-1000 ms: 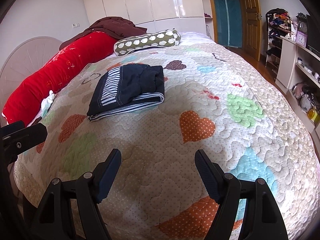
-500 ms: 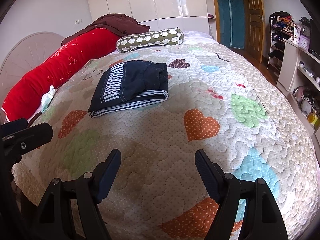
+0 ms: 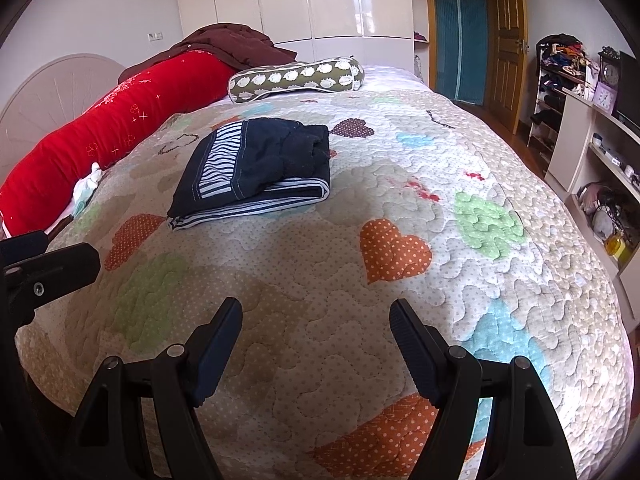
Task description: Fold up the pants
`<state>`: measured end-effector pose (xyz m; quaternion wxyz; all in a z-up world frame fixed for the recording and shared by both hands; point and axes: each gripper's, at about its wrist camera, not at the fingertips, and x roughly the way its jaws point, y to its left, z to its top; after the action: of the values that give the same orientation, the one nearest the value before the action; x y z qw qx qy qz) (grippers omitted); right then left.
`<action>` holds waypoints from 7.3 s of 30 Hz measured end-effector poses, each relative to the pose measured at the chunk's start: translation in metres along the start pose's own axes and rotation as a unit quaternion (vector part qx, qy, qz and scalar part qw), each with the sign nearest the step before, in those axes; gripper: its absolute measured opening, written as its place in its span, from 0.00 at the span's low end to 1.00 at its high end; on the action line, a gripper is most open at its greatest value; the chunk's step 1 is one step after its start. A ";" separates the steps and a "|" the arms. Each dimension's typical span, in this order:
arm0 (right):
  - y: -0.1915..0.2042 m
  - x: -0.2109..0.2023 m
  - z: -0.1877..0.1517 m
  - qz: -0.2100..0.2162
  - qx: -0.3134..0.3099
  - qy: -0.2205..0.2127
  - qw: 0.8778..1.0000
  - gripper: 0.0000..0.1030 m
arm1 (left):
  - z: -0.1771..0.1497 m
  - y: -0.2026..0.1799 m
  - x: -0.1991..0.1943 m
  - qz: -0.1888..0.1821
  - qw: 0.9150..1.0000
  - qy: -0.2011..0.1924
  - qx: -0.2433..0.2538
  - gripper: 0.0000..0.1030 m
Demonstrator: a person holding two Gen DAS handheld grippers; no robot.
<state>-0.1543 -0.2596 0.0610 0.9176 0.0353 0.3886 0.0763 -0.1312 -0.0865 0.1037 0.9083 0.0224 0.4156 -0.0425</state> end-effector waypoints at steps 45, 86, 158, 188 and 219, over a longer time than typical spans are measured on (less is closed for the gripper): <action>0.007 0.009 -0.007 -0.009 -0.012 0.020 1.000 0.78 | -0.006 0.013 0.016 -0.002 0.999 0.024 -0.024 1.00; 0.014 0.034 -0.016 -0.031 -0.023 0.043 0.998 0.90 | -0.040 0.033 0.087 0.023 0.991 0.116 -0.063 1.00; 0.019 0.034 -0.020 -0.053 -0.036 0.015 0.998 0.94 | -0.047 0.030 0.085 0.036 0.994 0.086 -0.064 1.00; 0.023 0.035 -0.026 -0.060 -0.044 -0.003 0.997 0.95 | -0.052 0.027 0.082 0.046 0.995 0.061 -0.067 1.00; 0.025 0.034 -0.025 -0.062 -0.044 -0.009 0.997 0.95 | -0.051 0.027 0.081 0.047 0.995 0.057 -0.067 1.00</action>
<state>-0.1520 -0.2294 0.0225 0.9246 -0.0288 0.3782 0.0357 -0.1147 -0.0607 0.0089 0.8834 -0.0166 0.4674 0.0299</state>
